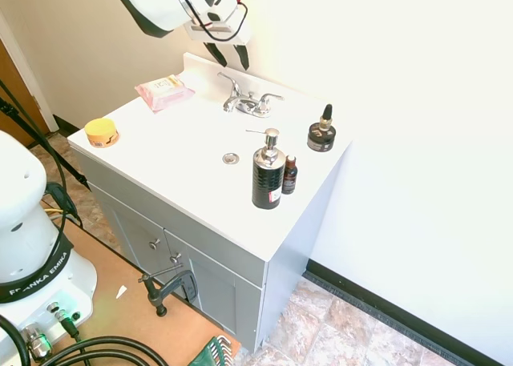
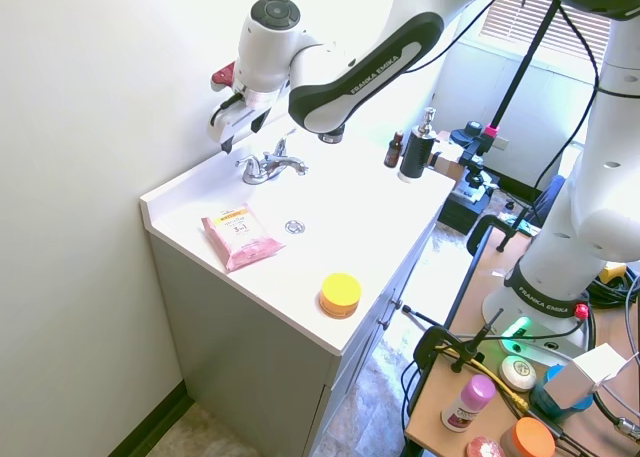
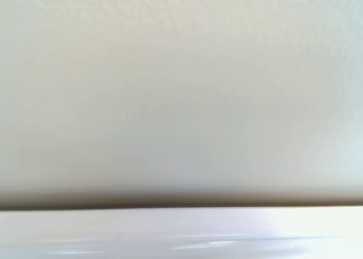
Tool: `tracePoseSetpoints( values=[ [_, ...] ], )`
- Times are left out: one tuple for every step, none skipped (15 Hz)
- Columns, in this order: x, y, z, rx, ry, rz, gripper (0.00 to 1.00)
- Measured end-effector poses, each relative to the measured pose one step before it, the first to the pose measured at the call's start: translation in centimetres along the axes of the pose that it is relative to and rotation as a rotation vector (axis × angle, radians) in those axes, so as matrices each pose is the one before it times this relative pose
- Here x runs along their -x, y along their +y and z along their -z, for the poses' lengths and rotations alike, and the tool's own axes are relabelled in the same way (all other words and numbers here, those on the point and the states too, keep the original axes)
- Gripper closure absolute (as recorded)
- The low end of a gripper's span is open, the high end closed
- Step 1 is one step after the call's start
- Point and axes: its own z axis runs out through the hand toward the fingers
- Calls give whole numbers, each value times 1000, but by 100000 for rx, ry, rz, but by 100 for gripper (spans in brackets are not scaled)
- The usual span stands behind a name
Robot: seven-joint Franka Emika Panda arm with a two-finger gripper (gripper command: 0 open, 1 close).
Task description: Turn on the hot water
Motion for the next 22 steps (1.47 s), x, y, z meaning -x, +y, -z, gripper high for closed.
tracePoseSetpoints(
  values=[
    [111,141,-393,1509,-39,269,0],
    [-9,177,-168,1754,332,201,0],
    [-6,183,-132,2034,95,271,0],
    [50,213,-164,2546,-774,470,0],
    [-8,168,-100,1847,-1374,834,0],
    [-26,136,8,1576,-1500,484,0],
    [11,138,28,1695,-1409,712,0],
    [11,197,-4,2093,-844,572,0],
    [42,218,1,2235,-1079,983,0],
    [-49,244,-7,1723,-1140,1410,0],
    [-40,279,-35,1930,-1000,723,0],
    [-75,257,-52,1706,-680,386,0],
    [-103,243,-92,1479,-184,62,0],
    [-114,230,-110,1160,-6,-133,0],
    [-121,245,-151,807,255,-57,0],
    [-105,239,-186,746,707,107,0],
    [11,192,-174,709,1205,-63,0],
    [48,126,-143,563,1135,-366,0],
    [89,91,-102,363,882,-577,0],
    [169,110,-51,179,36,-260,0],
    [216,164,58,62,-1543,-821,0],
    [357,374,265,-317,-3103,-632,0]
  ],
)
